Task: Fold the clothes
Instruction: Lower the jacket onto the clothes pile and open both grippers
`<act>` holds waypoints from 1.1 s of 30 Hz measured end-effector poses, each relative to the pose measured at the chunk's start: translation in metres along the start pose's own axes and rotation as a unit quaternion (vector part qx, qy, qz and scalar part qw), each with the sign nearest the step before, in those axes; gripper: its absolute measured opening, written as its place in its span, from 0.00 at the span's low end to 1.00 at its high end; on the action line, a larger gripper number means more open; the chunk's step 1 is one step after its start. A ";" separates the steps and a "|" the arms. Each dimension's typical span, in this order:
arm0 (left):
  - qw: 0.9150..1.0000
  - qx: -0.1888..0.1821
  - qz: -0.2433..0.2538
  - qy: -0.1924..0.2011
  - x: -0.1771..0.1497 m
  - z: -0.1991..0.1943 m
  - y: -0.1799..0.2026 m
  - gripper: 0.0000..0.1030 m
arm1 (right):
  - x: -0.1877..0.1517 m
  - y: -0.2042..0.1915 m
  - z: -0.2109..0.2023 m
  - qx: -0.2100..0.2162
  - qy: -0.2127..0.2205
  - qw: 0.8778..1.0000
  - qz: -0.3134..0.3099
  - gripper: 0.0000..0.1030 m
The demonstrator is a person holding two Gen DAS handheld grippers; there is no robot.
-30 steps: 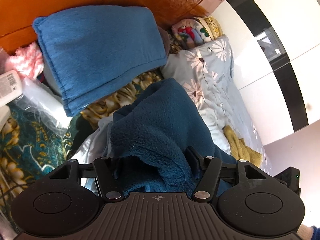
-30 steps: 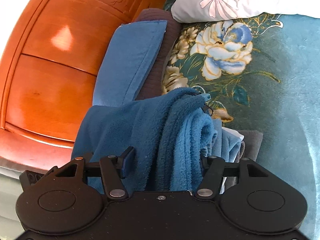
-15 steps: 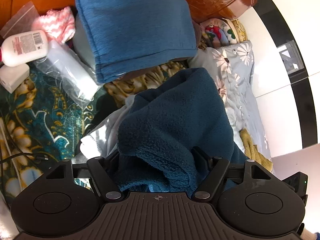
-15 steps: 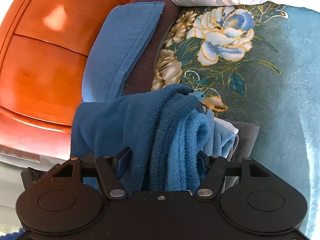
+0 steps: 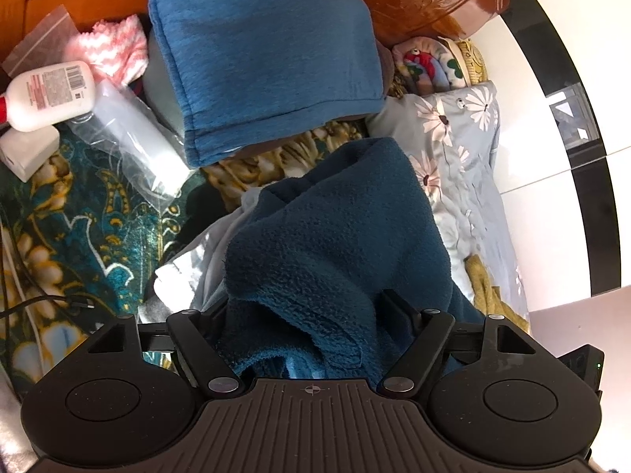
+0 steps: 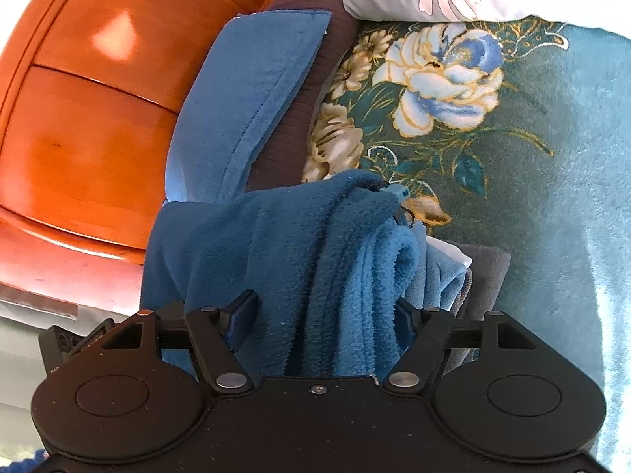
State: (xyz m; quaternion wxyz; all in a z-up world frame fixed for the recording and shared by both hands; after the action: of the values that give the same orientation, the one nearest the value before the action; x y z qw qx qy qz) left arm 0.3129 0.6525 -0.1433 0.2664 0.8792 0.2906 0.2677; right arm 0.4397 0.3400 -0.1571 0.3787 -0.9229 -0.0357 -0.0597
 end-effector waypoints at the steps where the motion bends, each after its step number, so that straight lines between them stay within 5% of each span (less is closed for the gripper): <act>1: 1.000 0.002 0.002 0.001 0.000 -0.002 0.001 0.72 | 0.000 -0.001 -0.002 -0.001 0.002 1.000 -0.002 0.68; 33: 0.998 0.035 -0.011 0.042 -0.032 -0.086 -0.009 0.77 | -0.033 -0.009 -0.088 -0.005 0.053 0.998 -0.039 0.70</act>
State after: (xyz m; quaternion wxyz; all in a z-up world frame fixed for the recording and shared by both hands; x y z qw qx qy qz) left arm 0.2341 0.6649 -0.0977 0.2258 0.8728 0.3203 0.2908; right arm 0.3986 0.2836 -0.0935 0.3730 -0.9182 -0.0508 -0.1232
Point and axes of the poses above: each gripper's, at about its wrist camera, not at the fingertips, and z roughly the way its jaws point, y to its right, x to its top, the point moved 3 cm from there along z, roughly the way its jaws point, and after that the axes turned 6 degrees about z, right-handed, at the moved point
